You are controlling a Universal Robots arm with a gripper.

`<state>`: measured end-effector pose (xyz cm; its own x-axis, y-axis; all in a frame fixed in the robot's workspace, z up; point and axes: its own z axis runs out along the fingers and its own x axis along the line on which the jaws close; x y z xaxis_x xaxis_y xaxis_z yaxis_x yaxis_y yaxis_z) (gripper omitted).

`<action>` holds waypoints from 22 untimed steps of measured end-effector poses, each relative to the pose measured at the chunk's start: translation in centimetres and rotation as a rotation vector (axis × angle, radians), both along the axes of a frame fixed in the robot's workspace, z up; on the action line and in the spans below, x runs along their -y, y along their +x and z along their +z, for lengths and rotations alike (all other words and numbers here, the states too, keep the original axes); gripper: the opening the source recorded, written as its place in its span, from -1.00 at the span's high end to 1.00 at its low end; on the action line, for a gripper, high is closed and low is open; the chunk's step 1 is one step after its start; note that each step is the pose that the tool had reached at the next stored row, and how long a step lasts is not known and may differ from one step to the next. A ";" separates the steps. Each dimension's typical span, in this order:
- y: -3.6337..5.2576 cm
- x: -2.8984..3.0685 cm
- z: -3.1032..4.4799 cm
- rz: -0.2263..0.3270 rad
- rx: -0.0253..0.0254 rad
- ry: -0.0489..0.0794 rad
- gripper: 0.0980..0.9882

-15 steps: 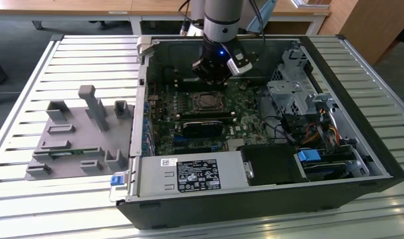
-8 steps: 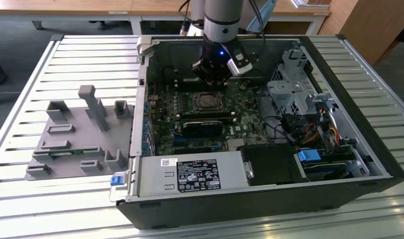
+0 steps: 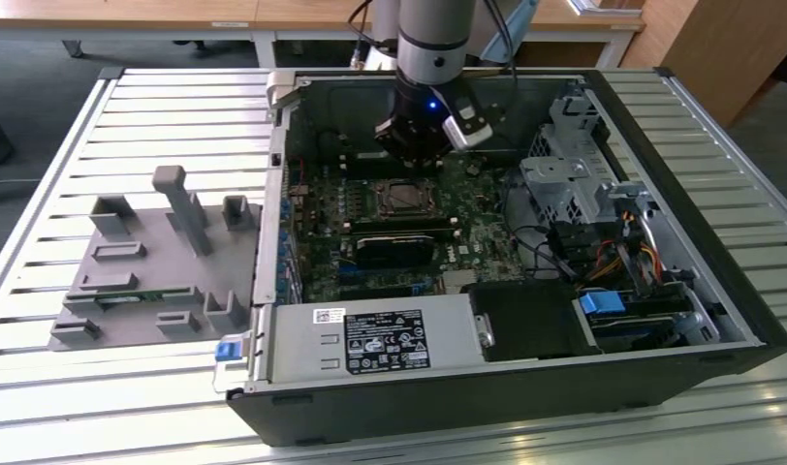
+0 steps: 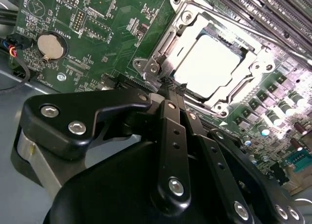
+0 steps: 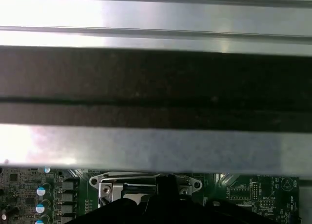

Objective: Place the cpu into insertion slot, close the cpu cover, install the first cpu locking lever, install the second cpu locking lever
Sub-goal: 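Install the second cpu locking lever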

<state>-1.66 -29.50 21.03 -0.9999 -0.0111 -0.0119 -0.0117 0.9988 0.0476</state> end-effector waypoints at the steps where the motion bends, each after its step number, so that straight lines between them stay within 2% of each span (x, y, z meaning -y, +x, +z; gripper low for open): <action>1: 0.00 0.06 0.00 0.000 0.0000 0.000 0.98; 9: 0.00 0.79 -0.01 0.000 0.0000 0.000 0.98; 11: 0.00 0.81 0.00 0.000 0.0000 0.000 0.98; 18: 0.00 0.81 1.22 0.000 0.0000 0.000 0.98; 22: 0.00 0.94 1.27 0.000 -0.0001 0.000 0.98</action>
<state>-1.66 -30.44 22.30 -0.9999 -0.0112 -0.0119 -0.0117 0.9988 0.0476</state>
